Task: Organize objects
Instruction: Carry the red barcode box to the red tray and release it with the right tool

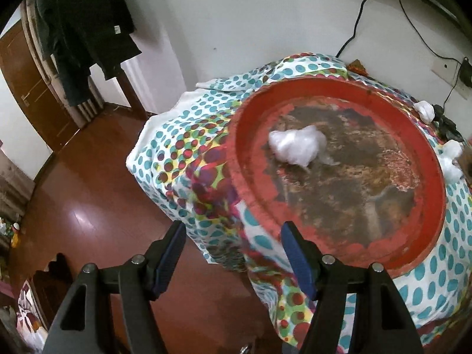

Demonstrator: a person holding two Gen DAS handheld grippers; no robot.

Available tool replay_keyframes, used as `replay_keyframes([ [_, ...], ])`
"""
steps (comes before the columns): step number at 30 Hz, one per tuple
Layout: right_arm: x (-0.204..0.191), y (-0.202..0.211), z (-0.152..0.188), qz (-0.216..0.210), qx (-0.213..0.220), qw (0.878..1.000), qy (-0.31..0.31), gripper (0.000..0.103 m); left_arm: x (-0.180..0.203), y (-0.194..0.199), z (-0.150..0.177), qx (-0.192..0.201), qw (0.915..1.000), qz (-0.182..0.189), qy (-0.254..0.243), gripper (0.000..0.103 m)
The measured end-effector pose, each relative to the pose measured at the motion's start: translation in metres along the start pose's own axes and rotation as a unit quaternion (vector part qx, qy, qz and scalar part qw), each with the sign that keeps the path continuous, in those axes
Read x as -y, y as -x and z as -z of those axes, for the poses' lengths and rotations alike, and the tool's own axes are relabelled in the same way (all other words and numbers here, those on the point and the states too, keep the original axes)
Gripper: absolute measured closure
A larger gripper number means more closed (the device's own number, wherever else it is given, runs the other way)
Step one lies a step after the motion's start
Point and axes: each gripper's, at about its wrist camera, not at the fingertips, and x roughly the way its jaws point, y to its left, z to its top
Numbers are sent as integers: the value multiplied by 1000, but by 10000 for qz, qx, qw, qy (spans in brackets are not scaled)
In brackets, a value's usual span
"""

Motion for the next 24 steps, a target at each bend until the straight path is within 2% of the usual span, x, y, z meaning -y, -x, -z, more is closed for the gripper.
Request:
replay_keyframes([
  [5,-25,-34,-23,-121,-236,9996,61,58,-16,-3,7,-7,9998,-106,176,34],
  [11,-43,-72,-30,68,-599,9981,119,58,-26,-14,15,-102,9995,-162,234,34],
  [24,-45,-107,-29,209,-939,9953,-70,58,-39,-22,23,-120,9993,-174,313,34],
])
